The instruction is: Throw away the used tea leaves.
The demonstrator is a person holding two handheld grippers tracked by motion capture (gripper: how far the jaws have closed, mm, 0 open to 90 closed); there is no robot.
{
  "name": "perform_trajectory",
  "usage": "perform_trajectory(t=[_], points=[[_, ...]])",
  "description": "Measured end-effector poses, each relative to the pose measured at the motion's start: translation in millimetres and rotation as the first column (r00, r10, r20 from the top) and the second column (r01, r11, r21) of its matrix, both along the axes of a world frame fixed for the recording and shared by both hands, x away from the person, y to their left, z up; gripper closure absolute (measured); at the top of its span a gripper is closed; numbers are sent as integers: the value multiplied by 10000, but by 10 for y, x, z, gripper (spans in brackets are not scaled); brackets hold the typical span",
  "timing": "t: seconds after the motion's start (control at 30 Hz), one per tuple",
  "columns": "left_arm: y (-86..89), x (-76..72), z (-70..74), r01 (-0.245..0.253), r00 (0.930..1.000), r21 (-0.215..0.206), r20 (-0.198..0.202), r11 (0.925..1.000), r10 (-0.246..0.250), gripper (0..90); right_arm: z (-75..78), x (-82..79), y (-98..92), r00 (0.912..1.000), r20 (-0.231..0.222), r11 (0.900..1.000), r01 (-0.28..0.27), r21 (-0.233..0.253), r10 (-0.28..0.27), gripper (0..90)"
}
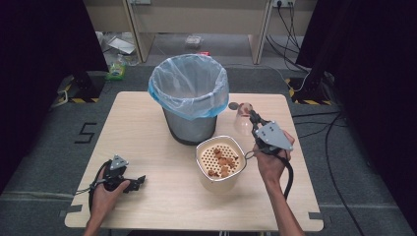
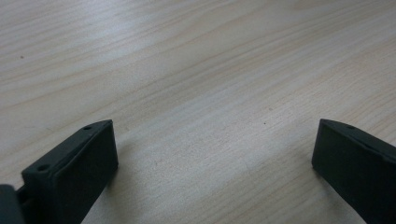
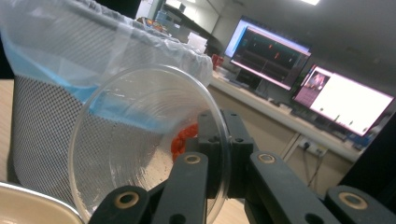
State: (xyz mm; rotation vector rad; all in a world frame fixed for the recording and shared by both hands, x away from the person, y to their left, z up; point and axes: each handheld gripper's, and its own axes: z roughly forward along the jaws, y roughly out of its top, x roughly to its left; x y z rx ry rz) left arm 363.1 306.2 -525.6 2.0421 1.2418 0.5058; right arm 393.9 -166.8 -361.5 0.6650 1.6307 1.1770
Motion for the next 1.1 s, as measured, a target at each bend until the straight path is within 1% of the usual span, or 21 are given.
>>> perform_trajectory(t=[0.13,0.17,0.2,0.3,0.37,0.43,0.47,0.5,0.53,0.6,0.63,0.7,0.77,0.83,0.87,0.9,0.93,0.97,1.1], points=[[0,0,0,-1,10000,0,-2,10000,1,0,96,93,-61,9980,-590,9982,-188,577,222,884],[0,0,0,-1,10000,0,-2,10000,1,0,96,93,-61,9980,-590,9982,-188,577,222,884],[0,0,0,1,10000,0,-4,10000,-1,0,142,144,-75,9968,-757,9979,-207,619,254,884],[0,0,0,-1,10000,-7,-2,10000,1,0,217,216,-92,9942,-1026,9956,-232,905,325,884],[0,0,0,0,10000,2,-4,10000,0,0,277,270,-99,9929,-1135,9953,-257,933,363,884],[0,0,0,-3,10000,-1,1,10000,3,0,349,315,-109,9942,-1056,9963,-110,856,200,884],[0,0,0,0,10000,3,-1,10000,0,0,384,345,-120,9941,-1063,9959,-124,894,219,884],[0,0,0,0,10000,3,-1,10000,0,0,384,345,-120,9941,-1063,9959,-124,894,219,884],[0,0,0,-2,10000,0,0,10000,2,0,414,372,-124,9926,-1185,9936,-130,1120,264,884],[-1,0,0,-4,10000,-3,-1,10000,4,0,504,459,-131,9909,-1315,9917,-109,1285,279,884],[-1,0,0,-4,10000,-3,-1,10000,4,0,504,459,-131,9909,-1315,9917,-109,1285,279,884],[-1,0,0,-8,10000,-5,2,10000,8,0,592,528,-118,9894,-1423,9913,-89,1317,277,884],[-1,0,0,-9,10000,-4,2,10000,9,0,650,570,-112,9892,-1429,9900,-126,1402,328,884],[-1,0,0,-10,10000,-4,2,10000,10,0,680,587,-108,9901,-1370,9901,-127,1401,321,884],[-1,0,-1,-15,10000,-12,6,10000,15,0,734,620,-91,9896,-1386,9904,-188,1372,380,884],[-1,0,-1,-15,10000,-12,6,10000,15,0,734,620,-91,9896,-1386,9904,-188,1372,380,884],[-1,0,-1,-15,10000,-12,6,10000,15,0,780,657,-68,9900,-1361,9922,-189,1232,358,884],[-1,0,0,-9,10000,-3,2,10000,9,0,801,676,-54,9892,-1411,9918,-206,1260,385,884],[-2,0,-1,-22,10000,-22,8,10000,22,0,886,735,-8,9895,-1382,9918,-242,1254,416,884]])
